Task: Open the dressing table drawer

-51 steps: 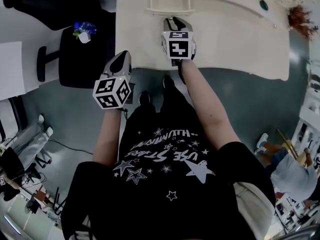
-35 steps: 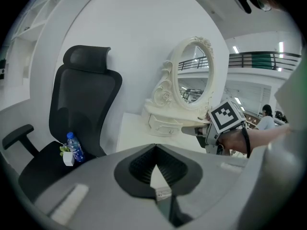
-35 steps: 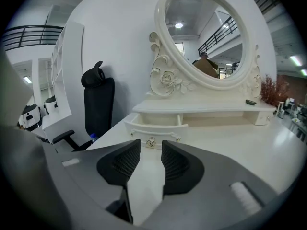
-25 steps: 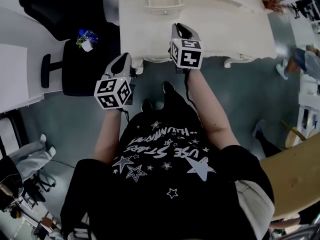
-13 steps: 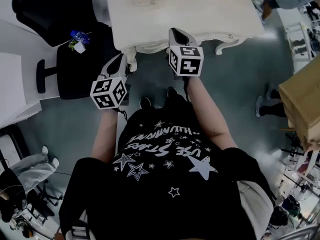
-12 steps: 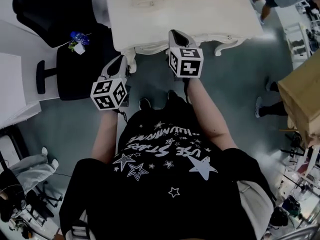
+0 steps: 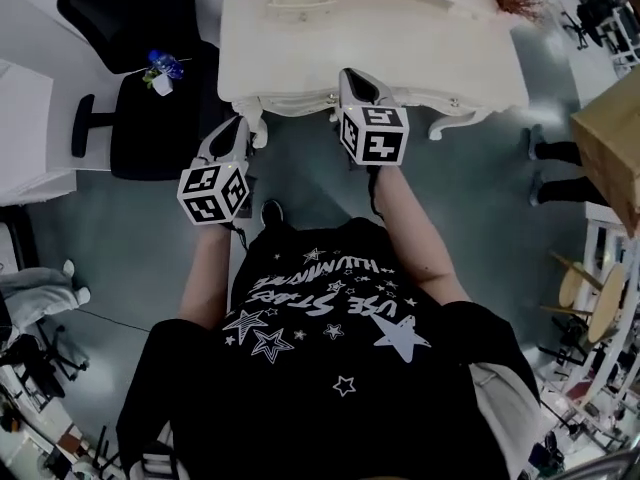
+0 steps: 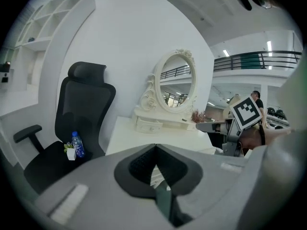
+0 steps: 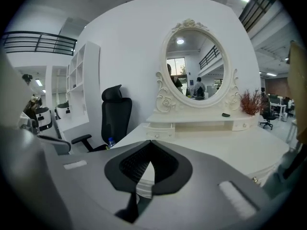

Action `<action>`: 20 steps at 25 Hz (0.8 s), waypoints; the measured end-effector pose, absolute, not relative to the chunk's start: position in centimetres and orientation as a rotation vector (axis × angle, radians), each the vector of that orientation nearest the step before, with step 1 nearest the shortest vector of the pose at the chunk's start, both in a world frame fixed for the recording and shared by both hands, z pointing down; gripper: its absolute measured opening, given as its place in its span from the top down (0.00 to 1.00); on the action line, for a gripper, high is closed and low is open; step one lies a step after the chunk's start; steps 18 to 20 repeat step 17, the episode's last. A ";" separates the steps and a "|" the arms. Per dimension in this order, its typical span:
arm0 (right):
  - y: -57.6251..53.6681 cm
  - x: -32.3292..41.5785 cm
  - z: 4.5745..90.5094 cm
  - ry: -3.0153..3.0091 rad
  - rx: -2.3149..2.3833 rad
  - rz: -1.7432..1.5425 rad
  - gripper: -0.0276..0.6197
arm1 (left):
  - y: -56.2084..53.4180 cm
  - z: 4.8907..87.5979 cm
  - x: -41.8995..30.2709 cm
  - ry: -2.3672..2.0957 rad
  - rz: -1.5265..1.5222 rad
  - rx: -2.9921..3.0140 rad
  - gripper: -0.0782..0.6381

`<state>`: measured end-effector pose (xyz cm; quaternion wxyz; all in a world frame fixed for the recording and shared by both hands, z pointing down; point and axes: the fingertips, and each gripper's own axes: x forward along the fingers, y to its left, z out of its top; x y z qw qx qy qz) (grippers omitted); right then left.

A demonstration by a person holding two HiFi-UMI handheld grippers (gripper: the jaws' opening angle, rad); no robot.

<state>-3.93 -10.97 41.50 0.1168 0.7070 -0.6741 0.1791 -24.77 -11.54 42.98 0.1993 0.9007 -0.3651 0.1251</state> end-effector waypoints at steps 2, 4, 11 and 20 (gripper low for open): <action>-10.6 -2.6 41.3 -2.015 2.035 0.515 0.92 | -10.6 43.0 -23.2 -1.054 0.339 2.497 0.89; -10.1 -1.2 41.1 -2.054 2.011 0.515 0.92 | -9.6 42.9 -21.4 -1.075 0.337 2.490 0.89; -7.1 4.1 40.6 -2.131 1.975 0.502 0.92 | -6.0 42.3 -16.4 -1.148 0.327 2.489 0.89; -2.8 9.6 41.4 -2.186 1.945 0.478 0.92 | -1.8 43.0 -11.7 -1.229 0.318 2.480 0.89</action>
